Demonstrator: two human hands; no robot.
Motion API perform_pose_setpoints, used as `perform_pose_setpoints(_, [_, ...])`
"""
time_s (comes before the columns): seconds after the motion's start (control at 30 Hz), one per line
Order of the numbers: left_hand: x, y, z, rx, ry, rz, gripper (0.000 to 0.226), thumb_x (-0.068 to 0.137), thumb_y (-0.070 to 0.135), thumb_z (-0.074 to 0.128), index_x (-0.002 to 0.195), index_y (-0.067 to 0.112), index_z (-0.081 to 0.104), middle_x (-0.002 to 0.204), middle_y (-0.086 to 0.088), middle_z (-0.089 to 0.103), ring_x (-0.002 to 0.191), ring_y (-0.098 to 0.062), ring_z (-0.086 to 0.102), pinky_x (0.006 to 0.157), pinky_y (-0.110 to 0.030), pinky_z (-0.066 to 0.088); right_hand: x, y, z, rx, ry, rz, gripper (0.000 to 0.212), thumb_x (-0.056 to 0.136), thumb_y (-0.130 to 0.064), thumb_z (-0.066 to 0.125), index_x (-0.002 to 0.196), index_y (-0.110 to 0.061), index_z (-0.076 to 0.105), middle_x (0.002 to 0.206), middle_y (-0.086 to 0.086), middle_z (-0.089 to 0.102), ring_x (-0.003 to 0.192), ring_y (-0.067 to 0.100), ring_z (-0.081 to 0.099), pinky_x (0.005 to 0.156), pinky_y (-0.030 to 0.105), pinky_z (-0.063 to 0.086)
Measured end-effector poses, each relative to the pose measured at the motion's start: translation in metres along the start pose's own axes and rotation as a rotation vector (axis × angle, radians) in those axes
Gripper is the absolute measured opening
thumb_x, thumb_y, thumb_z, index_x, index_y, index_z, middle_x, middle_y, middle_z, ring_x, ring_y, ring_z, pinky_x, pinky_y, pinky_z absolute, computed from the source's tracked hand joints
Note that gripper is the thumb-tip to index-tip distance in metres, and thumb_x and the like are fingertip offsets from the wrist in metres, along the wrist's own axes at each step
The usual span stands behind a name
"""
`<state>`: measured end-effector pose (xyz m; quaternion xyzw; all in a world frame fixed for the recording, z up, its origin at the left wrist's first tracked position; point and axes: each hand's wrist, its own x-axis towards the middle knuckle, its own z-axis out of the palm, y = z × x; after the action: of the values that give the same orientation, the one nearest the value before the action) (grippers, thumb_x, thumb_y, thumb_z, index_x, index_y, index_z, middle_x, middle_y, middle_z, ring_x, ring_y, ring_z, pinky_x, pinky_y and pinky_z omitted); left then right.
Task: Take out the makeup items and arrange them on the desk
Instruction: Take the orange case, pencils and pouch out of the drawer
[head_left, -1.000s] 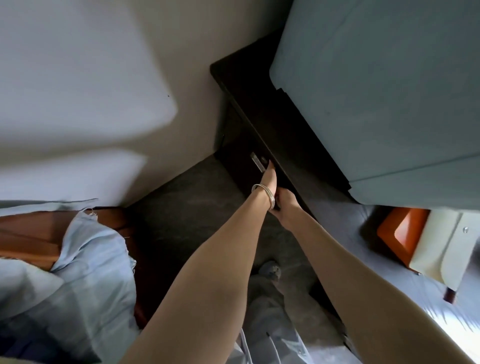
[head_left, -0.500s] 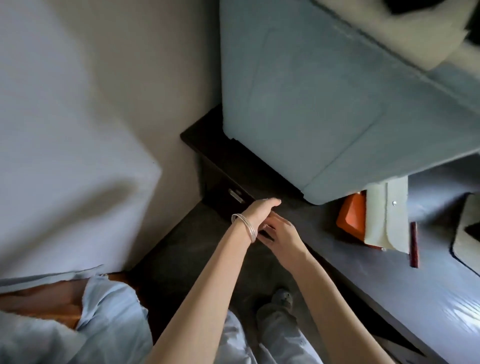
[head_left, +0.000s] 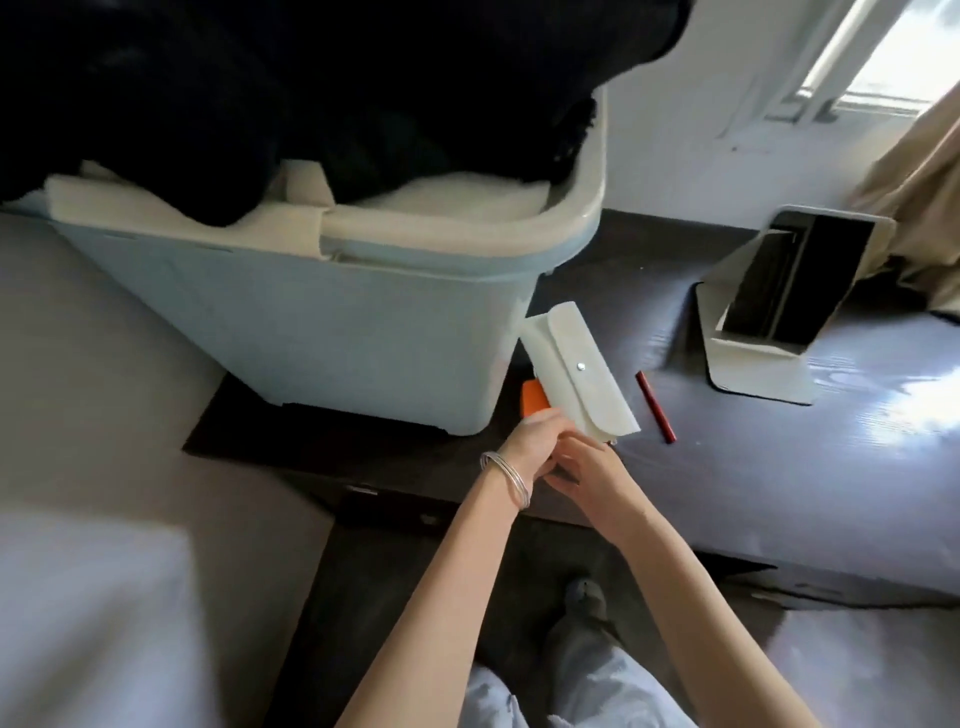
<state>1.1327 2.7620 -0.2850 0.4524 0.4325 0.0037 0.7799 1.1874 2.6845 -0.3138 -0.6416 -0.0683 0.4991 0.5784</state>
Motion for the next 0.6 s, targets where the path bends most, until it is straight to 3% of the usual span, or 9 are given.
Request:
perform_pose_setpoints(0.07, [0.011,0.005,0.020,0.007,-0.010,-0.008,0.017,0.095,0.009,0.043,0.088,0.015,0.058,0.082,0.000,0.054,0.071,-0.007,0.050,0.056,-0.014,0.044,0.007,-0.005,-0.021,-0.006,-0.001,-0.005,0.021,0.093,-0.008,0.046,0.099,-0.017,0.064,0.107,0.009,0.063,0.110,0.023,0.056,0.093,0.035,0.046])
perform_pose_setpoints(0.17, [0.036,0.012,0.046,-0.023,0.054,-0.020,0.030,0.095,0.009,0.045,0.124,0.008,0.054,0.084,0.000,0.053,0.071,-0.009,0.051,0.052,-0.013,0.045,0.021,-0.017,-0.054,-0.050,-0.018,-0.003,0.030,0.092,-0.005,0.042,0.105,-0.023,0.064,0.116,0.008,0.063,0.112,0.020,0.057,0.099,0.037,0.043])
perform_pose_setpoints(0.3, [0.072,0.019,0.072,-0.030,0.148,-0.042,0.042,0.093,0.010,0.049,0.135,0.009,0.047,0.101,-0.005,0.050,0.096,-0.018,0.049,0.089,-0.030,0.045,0.051,-0.033,-0.096,-0.081,-0.035,0.031,0.044,0.092,-0.007,0.043,0.135,-0.012,0.048,0.135,0.005,0.052,0.124,0.019,0.050,0.098,0.032,0.043])
perform_pose_setpoints(0.37, [0.085,0.023,0.082,-0.021,0.217,-0.032,0.042,0.093,0.010,0.049,0.136,0.008,0.046,0.116,-0.011,0.052,0.104,-0.020,0.048,0.095,-0.033,0.041,0.068,-0.040,-0.114,-0.104,-0.016,0.049,0.045,0.093,-0.005,0.045,0.138,-0.006,0.044,0.137,0.002,0.048,0.126,0.019,0.047,0.096,0.031,0.043])
perform_pose_setpoints(0.47, [0.104,0.027,0.091,0.043,0.383,0.038,0.041,0.092,0.005,0.048,0.133,0.003,0.047,0.129,-0.018,0.050,0.109,-0.027,0.052,0.090,-0.030,0.042,0.093,-0.049,-0.135,-0.154,-0.027,0.055,0.034,0.092,-0.004,0.047,0.125,-0.011,0.055,0.121,-0.001,0.053,0.112,0.014,0.051,0.089,0.027,0.043])
perform_pose_setpoints(0.53, [0.111,0.029,0.091,0.201,0.492,0.075,0.034,0.090,0.003,0.045,0.123,0.002,0.054,0.114,-0.014,0.050,0.108,-0.029,0.052,0.086,-0.029,0.044,0.105,-0.051,-0.141,-0.240,-0.071,0.079,0.023,0.089,-0.003,0.048,0.086,-0.022,0.059,0.086,-0.008,0.053,0.081,0.008,0.049,0.071,0.020,0.039])
perform_pose_setpoints(0.57, [0.116,0.027,0.088,0.286,0.532,0.088,0.026,0.089,0.003,0.044,0.110,0.003,0.059,0.104,-0.011,0.051,0.102,-0.030,0.053,0.074,-0.028,0.042,0.111,-0.050,-0.143,-0.299,-0.083,0.083,0.026,0.088,-0.001,0.047,0.075,-0.022,0.055,0.075,-0.009,0.050,0.072,0.008,0.046,0.065,0.020,0.036])
perform_pose_setpoints(0.6, [0.119,0.026,0.084,0.360,0.578,0.092,0.017,0.087,0.003,0.044,0.091,0.005,0.060,0.092,-0.008,0.051,0.091,-0.031,0.053,0.061,-0.030,0.035,0.116,-0.047,-0.143,-0.360,-0.085,0.082,0.024,0.087,-0.001,0.047,0.078,-0.019,0.059,0.076,-0.008,0.054,0.073,0.010,0.050,0.063,0.020,0.038])
